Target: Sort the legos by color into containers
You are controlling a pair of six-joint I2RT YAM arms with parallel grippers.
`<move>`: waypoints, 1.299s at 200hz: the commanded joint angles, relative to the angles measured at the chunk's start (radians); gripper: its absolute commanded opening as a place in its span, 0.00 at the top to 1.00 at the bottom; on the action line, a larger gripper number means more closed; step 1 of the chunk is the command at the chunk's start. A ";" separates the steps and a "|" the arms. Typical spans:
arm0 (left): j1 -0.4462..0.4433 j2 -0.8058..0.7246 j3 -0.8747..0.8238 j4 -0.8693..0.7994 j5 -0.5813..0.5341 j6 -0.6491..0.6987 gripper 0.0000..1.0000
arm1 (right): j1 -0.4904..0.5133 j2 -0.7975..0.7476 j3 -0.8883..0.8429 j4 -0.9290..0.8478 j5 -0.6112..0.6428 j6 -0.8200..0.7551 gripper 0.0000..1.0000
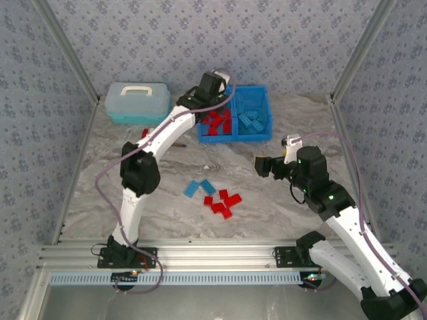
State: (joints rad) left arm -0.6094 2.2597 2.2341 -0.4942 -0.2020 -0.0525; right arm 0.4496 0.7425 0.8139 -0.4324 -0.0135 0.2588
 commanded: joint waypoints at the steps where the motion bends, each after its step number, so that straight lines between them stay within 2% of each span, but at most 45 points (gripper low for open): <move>1: 0.000 0.137 0.149 -0.085 -0.043 0.016 0.75 | -0.005 -0.046 0.032 -0.059 0.036 0.023 0.00; 18: 0.013 0.229 0.290 -0.132 -0.039 0.020 0.73 | -0.005 -0.071 0.037 -0.080 0.048 0.023 0.00; 36: 0.016 0.289 0.393 -0.198 -0.042 0.029 0.65 | -0.006 -0.092 0.038 -0.094 0.052 0.025 0.00; 71: 0.013 0.228 0.344 -0.213 -0.016 0.012 0.56 | -0.006 -0.101 0.039 -0.099 0.052 0.026 0.00; 93: 0.006 0.129 0.268 -0.191 0.002 0.002 0.45 | -0.005 -0.099 0.037 -0.082 0.046 0.030 0.00; 101: 0.001 0.080 0.219 -0.190 0.010 0.001 0.42 | -0.005 -0.097 0.036 -0.075 0.046 0.031 0.00; 122: -0.020 -0.101 0.013 -0.089 0.036 -0.010 0.42 | -0.005 -0.088 0.032 -0.057 0.045 0.035 0.00; 150: -0.074 -0.427 -0.426 0.077 0.160 -0.002 0.40 | -0.007 -0.063 0.010 -0.017 0.054 0.034 0.00; 170: -0.135 -0.585 -0.633 0.072 0.258 0.046 0.40 | -0.009 -0.025 -0.014 0.038 0.051 0.046 0.00; 182: -0.195 -0.648 -0.729 0.043 0.266 0.079 0.40 | -0.011 0.003 -0.025 0.073 0.058 0.060 0.00; 199: -0.282 -0.714 -0.865 0.036 0.248 0.081 0.40 | -0.017 0.033 -0.036 0.112 0.103 0.081 0.00; 224: -0.354 -0.724 -0.998 0.034 0.249 -0.037 0.41 | -0.048 0.038 -0.054 0.102 0.205 0.143 0.00; 260: -0.406 -0.622 -1.038 0.052 0.265 -0.048 0.41 | -0.144 0.018 -0.099 0.069 0.162 0.213 0.00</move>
State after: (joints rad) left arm -0.9970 1.5875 1.1912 -0.4603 0.0376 -0.0734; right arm 0.3508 0.7864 0.7437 -0.3607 0.1364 0.3981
